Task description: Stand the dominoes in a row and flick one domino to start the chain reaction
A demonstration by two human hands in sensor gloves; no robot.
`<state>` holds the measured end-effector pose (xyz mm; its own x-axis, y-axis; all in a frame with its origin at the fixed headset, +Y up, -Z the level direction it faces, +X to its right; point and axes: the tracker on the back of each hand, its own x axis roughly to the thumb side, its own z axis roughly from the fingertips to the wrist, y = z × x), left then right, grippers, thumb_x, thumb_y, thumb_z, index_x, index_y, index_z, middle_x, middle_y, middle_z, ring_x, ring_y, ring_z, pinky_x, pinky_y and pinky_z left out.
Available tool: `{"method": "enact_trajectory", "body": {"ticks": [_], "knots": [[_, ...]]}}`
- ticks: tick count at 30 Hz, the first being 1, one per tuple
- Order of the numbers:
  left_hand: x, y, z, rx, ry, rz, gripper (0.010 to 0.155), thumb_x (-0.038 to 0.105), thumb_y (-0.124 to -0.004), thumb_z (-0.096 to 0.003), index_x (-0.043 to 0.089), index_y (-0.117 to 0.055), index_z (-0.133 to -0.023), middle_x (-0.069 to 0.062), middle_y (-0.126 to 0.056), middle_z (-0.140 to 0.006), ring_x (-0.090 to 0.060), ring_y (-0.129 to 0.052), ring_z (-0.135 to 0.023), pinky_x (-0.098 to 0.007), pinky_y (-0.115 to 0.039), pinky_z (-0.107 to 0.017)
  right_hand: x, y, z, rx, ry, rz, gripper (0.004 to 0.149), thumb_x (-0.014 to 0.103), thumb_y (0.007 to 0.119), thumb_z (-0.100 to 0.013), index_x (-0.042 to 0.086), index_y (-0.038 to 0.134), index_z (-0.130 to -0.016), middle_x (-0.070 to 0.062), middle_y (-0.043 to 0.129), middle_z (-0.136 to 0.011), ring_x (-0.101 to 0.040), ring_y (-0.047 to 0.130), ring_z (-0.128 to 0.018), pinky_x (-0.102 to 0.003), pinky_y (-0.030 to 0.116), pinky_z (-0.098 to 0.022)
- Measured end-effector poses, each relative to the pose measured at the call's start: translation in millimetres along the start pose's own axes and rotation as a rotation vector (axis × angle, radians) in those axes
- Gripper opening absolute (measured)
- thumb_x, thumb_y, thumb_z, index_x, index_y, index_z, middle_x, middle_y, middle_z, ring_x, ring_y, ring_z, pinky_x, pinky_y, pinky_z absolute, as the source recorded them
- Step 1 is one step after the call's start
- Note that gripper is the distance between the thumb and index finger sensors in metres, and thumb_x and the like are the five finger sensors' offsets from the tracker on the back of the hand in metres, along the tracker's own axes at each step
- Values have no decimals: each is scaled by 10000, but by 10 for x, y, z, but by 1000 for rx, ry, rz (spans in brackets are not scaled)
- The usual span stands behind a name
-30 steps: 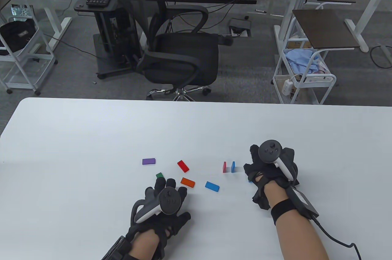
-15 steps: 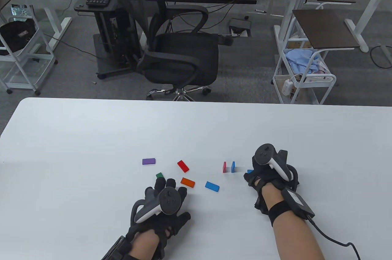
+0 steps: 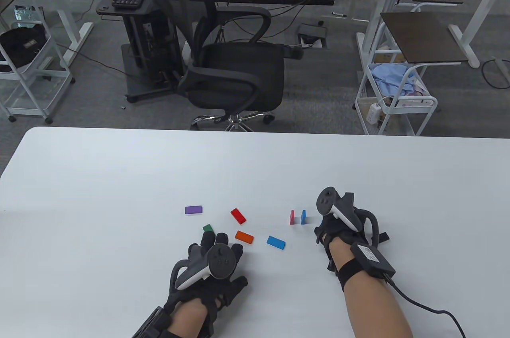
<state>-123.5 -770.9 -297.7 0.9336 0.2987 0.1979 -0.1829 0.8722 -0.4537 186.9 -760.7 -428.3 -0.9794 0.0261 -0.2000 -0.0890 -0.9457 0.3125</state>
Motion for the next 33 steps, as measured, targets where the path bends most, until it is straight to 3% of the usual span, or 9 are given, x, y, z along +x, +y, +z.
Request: {"method": "enact_trajectory", "body": {"ticks": [8,15,19,26,33], "knots": [[-16,16,7,7,10,5,788,597,-633,-475,297,-227,-1080,-79,92,-1107,-361,196,-961,-676,11,-656,44,-12,-27,25,0,50,677,319,900,-477,168,492,-996,-126,780,-887,-441,638,-875,-655,355,-728],[-24,19,11,9,12,7,788,594,-634,-476,297,-225,-1080,-78,94,-1106,-362,196,-960,-676,11,-656,70,43,-29,-16,-37,96,677,348,888,-458,153,509,-984,-142,769,-845,-441,697,-759,-653,412,-705],[-30,25,10,14,11,9,788,595,-634,-476,298,-224,-1080,-78,97,-1106,-361,198,-960,-676,13,-656,-10,23,-37,-17,-31,17,658,344,896,-453,150,544,-974,-150,784,-839,-444,704,-750,-657,411,-704],[-26,29,10,24,3,17,797,597,-632,-476,304,-195,-1074,-80,89,-1109,-365,192,-963,-676,11,-656,-122,-104,45,-81,-38,-53,528,344,891,-451,195,690,-916,-150,770,-858,-445,698,-755,-658,407,-706],[-32,31,11,26,2,17,796,597,-632,-476,306,-194,-1074,-78,91,-1107,-364,191,-964,-676,11,-656,-176,-357,189,-153,-63,-148,524,325,879,-455,209,654,-914,-127,748,-899,-433,692,-786,-651,404,-713]]}}
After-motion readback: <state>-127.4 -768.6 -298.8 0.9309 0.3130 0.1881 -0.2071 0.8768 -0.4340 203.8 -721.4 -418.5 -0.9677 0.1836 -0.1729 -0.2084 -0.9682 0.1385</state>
